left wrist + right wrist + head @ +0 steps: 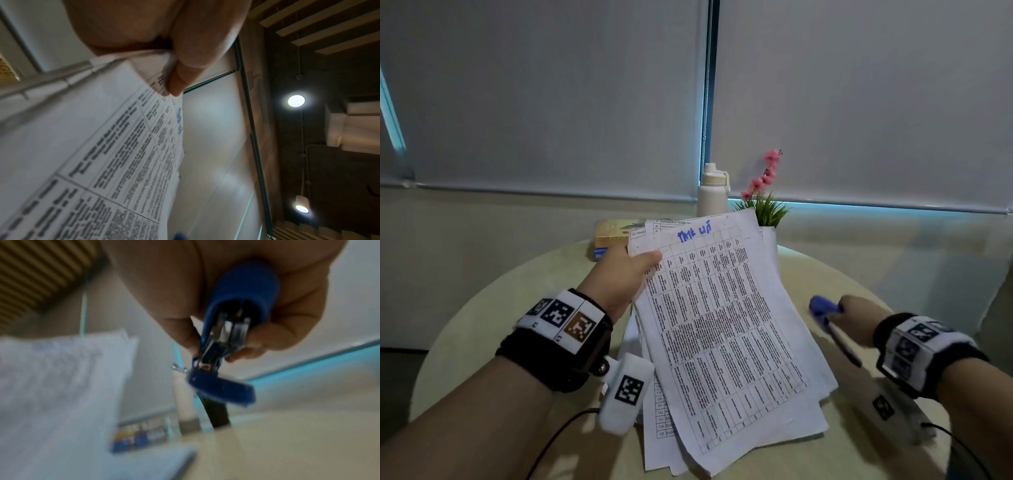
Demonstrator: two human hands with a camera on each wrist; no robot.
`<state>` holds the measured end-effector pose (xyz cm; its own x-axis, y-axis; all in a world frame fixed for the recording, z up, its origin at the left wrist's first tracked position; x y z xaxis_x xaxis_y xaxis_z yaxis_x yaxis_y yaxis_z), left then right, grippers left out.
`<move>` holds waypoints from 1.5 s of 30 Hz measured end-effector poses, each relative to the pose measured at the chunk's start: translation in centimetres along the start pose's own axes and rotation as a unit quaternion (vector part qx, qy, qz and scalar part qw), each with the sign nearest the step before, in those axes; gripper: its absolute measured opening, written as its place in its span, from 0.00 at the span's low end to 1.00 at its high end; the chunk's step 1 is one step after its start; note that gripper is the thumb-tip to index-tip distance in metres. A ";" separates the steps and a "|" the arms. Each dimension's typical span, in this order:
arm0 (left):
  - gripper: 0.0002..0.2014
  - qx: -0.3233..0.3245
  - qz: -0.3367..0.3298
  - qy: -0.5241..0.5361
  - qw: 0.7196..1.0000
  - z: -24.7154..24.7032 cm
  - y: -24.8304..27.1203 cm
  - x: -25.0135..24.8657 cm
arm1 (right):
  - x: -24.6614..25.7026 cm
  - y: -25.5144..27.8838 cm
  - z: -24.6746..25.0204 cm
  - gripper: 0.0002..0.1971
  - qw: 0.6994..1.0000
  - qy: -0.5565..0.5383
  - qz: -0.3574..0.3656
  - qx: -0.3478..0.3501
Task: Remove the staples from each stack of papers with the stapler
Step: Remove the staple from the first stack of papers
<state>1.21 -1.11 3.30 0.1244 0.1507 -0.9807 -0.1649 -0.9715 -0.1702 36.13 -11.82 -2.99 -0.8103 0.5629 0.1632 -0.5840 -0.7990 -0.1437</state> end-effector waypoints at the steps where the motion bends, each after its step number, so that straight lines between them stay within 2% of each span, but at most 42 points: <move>1: 0.14 0.000 -0.001 0.003 1.000 0.0 0.1 -0.2 | -0.1 0.4 2.2 0.11 0.996 -0.065 -0.006 -0.057; 2: 0.14 0.000 -0.002 0.005 1.000 -0.1 0.2 -0.4 | 0.1 1.4 4.9 0.09 0.982 -0.143 -0.001 -0.126; 4: 0.15 0.011 -0.014 0.012 1.000 -0.7 0.7 -1.2 | 1.2 4.1 9.7 0.09 0.916 -0.311 0.034 -0.250; 6: 0.14 0.023 -0.033 0.023 0.999 -1.6 1.4 -2.3 | 3.7 7.2 12.9 0.12 0.839 -0.442 0.111 -0.297; 7: 0.14 0.028 -0.041 0.029 0.998 -2.1 1.9 -2.9 | 5.6 8.6 13.6 0.12 0.821 -0.465 0.158 -0.290; 8: 0.14 0.034 -0.048 0.035 0.998 -2.5 2.3 -3.4 | 7.7 10.2 14.1 0.14 0.820 -0.458 0.208 -0.274; 10: 0.13 0.049 -0.062 0.044 0.996 -3.5 3.0 -4.1 | 11.2 12.3 13.7 0.21 0.845 -0.382 0.282 -0.246; 13: 0.13 0.060 -0.087 0.045 0.993 -4.5 3.9 -5.0 | 14.0 13.9 12.7 0.26 0.872 -0.254 0.333 -0.254; 15: 0.12 0.067 -0.095 0.047 0.992 -5.0 4.3 -5.2 | 14.1 13.8 12.2 0.26 0.873 -0.247 0.326 -0.265; 18: 0.12 0.083 -0.094 0.041 0.991 -5.8 4.7 -5.1 | 13.1 13.0 11.8 0.27 0.867 -0.300 0.297 -0.267; 22: 0.13 0.082 -0.098 0.027 0.991 -6.2 4.9 -4.8 | 12.1 12.5 11.5 0.29 0.876 -0.297 0.275 -0.264; 26: 0.12 0.076 -0.093 0.026 0.992 -6.0 4.9 -4.7 | 12.3 12.9 11.7 0.28 0.882 -0.252 0.285 -0.278; 38: 0.11 0.101 -0.098 -0.006 0.990 -6.5 5.5 -4.3 | 13.4 13.9 12.3 0.27 0.861 -0.234 0.295 -0.341; 42: 0.14 0.092 -0.114 0.005 0.989 -6.5 5.5 -4.5 | 13.6 13.2 11.6 0.27 0.862 -0.281 0.275 -0.320; 45: 0.18 0.078 -0.119 0.011 0.990 -6.5 5.5 -4.5 | 13.9 13.7 11.7 0.28 0.856 -0.253 0.264 -0.366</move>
<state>6.14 -8.36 7.39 0.1990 0.3662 -0.9090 -0.2766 -0.8688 -0.4106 17.45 -17.42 8.74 -0.9536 -0.1478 0.2622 -0.1675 -0.4631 -0.8703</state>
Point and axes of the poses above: each hand's wrist, its own y-axis away from the middle knuckle, its own z-axis out of the back of the hand, x = y × z, the point moved 8 cm from there along -y, towards the middle knuckle, and after that the axes turned 9 degrees about -x, right-handed, at the moved point
